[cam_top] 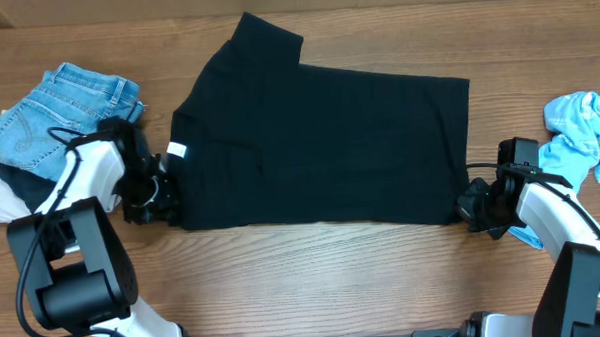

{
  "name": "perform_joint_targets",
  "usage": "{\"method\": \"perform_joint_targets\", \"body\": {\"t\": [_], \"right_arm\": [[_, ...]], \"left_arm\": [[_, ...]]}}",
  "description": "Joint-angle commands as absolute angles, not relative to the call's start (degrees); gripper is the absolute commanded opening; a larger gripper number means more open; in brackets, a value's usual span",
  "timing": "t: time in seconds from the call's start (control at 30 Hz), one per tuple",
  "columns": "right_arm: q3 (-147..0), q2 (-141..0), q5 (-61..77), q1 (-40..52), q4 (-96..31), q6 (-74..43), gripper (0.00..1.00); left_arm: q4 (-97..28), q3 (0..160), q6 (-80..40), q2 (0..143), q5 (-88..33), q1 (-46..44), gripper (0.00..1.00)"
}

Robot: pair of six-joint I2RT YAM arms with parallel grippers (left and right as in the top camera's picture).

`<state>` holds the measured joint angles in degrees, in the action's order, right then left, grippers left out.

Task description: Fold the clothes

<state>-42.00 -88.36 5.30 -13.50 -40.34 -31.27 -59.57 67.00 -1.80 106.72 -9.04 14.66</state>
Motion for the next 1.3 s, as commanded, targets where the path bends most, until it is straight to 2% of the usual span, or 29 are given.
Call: {"method": "perform_joint_targets", "body": {"t": [0.0, 0.27, 0.3, 0.33, 0.4, 0.43, 0.47, 0.6, 0.7, 0.8, 0.87, 0.97, 1.07, 1.13, 1.27], "right_arm": [[-41.4, -88.8, -3.6, -14.0, -38.6, -31.1, 0.04], [-41.7, -88.8, -7.7, -15.9, -36.6, -31.8, 0.04], [-41.9, -88.7, -7.5, -16.2, -37.4, -31.8, 0.08], [-42.5, -88.7, -6.7, -16.4, -39.2, -31.8, 0.21], [-43.8, -88.7, -4.2, -16.6, -44.2, -31.9, 0.32], [-44.9, -88.7, -3.9, -16.6, -47.9, -33.1, 0.41], [-45.7, -88.7, -3.3, -16.6, -49.9, -33.0, 0.42], [-48.9, -85.4, 1.8, -16.6, -53.1, -28.9, 0.43], [-51.1, -81.2, 12.9, -16.4, -50.9, -22.3, 0.51], [-51.5, -79.5, 22.1, -15.9, -46.8, -20.7, 0.51], [-51.5, -79.6, 28.3, -14.9, -42.2, -17.8, 0.55], [-51.8, -80.3, 29.4, -13.0, -36.2, -17.1, 0.57], [-55.2, -83.7, 29.6, -12.0, -33.7, -17.8, 0.58], [-59.4, -87.5, 29.7, -11.9, -33.2, -17.8, 0.58], [-71.6, -97.7, 29.6, -11.9, -33.3, -17.8, 0.62]], "left_arm": [[-59.7, 68.2, -3.9, 105.1, -5.2, 18.0, 0.17], [-59.0, 68.2, -3.9, 105.1, -5.2, 19.5, 0.19], [-58.9, 68.2, -3.9, 105.1, -5.2, 19.5, 0.19], [-58.8, 68.4, -3.9, 105.1, -5.4, 19.5, 0.19], [-58.9, 68.8, -3.8, 105.1, -5.9, 19.5, 0.22], [-59.5, 69.5, -3.8, 105.1, -6.3, 19.5, 0.23], [-60.4, 70.5, -3.6, 105.1, -6.6, 19.5, 0.24], [-66.6, 78.1, -2.7, 104.4, -7.1, 19.5, 0.33], [-72.0, 85.5, -2.5, 103.4, -7.1, 19.4, 0.49], [-75.1, 90.2, -2.5, 103.0, -9.7, 19.2, 0.54], [-75.8, 92.6, -0.4, 103.0, -18.6, 18.7, 0.53], [-74.6, 94.7, 4.8, 103.0, -28.8, 15.8, 0.55], [-70.3, 97.7, 5.9, 103.1, -26.1, 9.5, 0.61], [-65.0, 99.6, 6.0, 103.1, -21.1, 4.8, 0.73], [-52.2, 103.0, 3.0, 105.8, -15.4, -2.4, 0.85]]}}
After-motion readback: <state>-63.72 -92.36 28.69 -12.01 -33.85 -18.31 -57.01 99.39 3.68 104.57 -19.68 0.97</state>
